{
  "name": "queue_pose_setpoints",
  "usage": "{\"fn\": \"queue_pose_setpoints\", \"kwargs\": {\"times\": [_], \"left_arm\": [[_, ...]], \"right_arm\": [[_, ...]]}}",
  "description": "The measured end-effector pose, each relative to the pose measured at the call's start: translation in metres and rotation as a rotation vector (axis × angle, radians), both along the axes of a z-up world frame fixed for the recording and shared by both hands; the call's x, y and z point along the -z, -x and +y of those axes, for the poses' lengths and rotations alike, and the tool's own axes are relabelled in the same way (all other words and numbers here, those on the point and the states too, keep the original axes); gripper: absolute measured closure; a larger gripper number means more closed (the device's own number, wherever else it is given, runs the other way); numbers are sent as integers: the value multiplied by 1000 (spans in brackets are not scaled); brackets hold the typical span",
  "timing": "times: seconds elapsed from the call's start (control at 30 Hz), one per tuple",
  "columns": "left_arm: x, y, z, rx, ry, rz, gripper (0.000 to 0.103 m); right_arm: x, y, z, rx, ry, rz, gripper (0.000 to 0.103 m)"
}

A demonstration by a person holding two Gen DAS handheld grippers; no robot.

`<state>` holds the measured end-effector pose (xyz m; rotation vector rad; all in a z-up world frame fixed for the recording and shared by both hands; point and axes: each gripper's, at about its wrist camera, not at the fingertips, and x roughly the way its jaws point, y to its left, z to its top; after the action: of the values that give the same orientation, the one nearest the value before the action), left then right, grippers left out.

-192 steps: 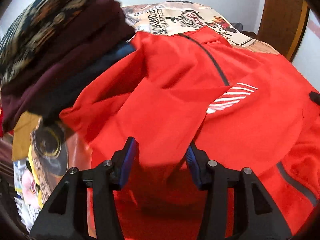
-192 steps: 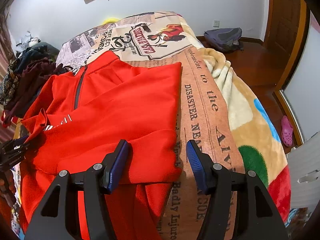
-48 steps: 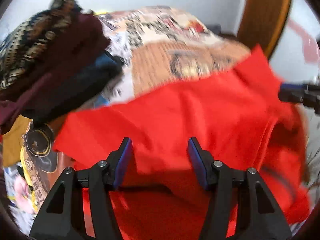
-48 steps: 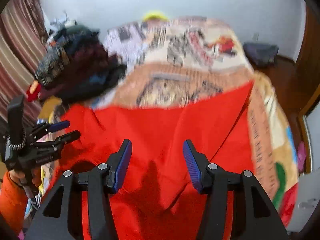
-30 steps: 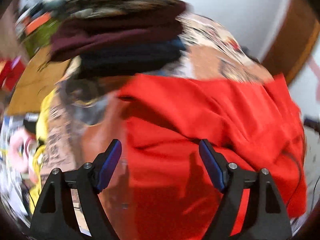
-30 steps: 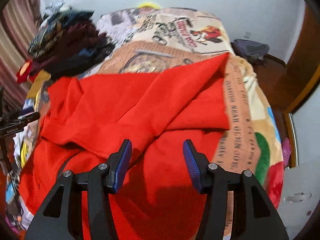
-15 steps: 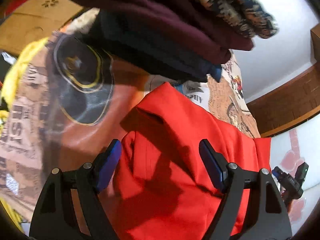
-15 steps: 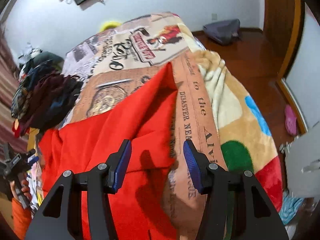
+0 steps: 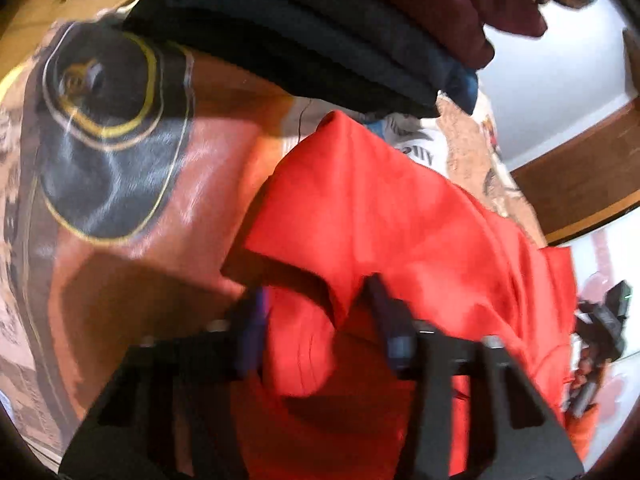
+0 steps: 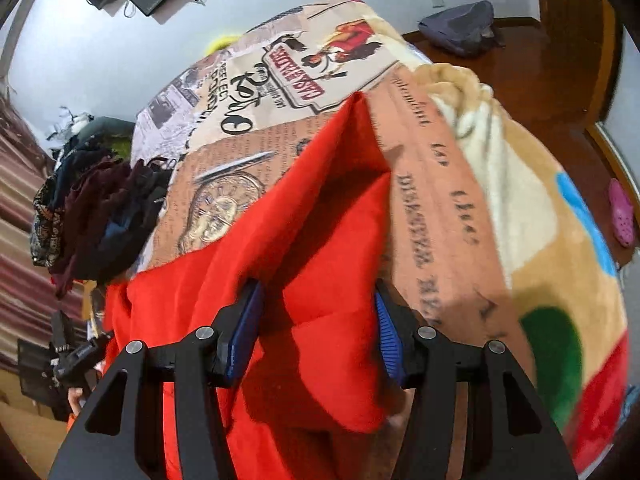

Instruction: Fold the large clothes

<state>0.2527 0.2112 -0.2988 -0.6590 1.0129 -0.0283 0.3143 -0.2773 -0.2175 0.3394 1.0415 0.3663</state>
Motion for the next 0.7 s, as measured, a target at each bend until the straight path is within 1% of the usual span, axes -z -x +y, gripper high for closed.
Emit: {"fn": "queue_pose_setpoints", "kwargs": {"times": [0.03, 0.07, 0.1, 0.13, 0.23, 0.33, 0.4, 0.47, 0.57, 0.63, 0.7], "left_arm": [[1, 3, 2, -9, 18, -5, 76], [3, 7, 5, -13, 47, -11, 84], [2, 9, 7, -17, 67, -17, 88], [2, 11, 8, -20, 73, -20, 89], [-13, 10, 10, -32, 33, -42, 91], [-41, 3, 9, -35, -26, -94, 92], [-63, -9, 4, -25, -84, -123, 93], [-75, -18, -1, -15, -135, -135, 93], [-77, -33, -6, -14, -178, -124, 93], [-69, -42, -6, -24, -173, -102, 92], [-52, -52, -9, -24, -203, -64, 92]], "right_arm": [[0, -1, 3, -7, 11, -7, 77], [0, -1, 5, -10, 17, -18, 82], [-2, -2, 6, -12, 16, -27, 88], [-5, -3, 7, -20, 11, -44, 91], [-19, -6, 12, -39, 32, -91, 93], [-38, -9, 22, -53, 61, -146, 94], [-51, -13, 30, -60, 84, -190, 94], [-60, -18, 36, -59, 97, -219, 94], [-67, -26, 42, -40, 115, -247, 94], [-64, -34, 44, -23, 132, -248, 94], [-54, -43, 44, -4, 163, -224, 94]]}}
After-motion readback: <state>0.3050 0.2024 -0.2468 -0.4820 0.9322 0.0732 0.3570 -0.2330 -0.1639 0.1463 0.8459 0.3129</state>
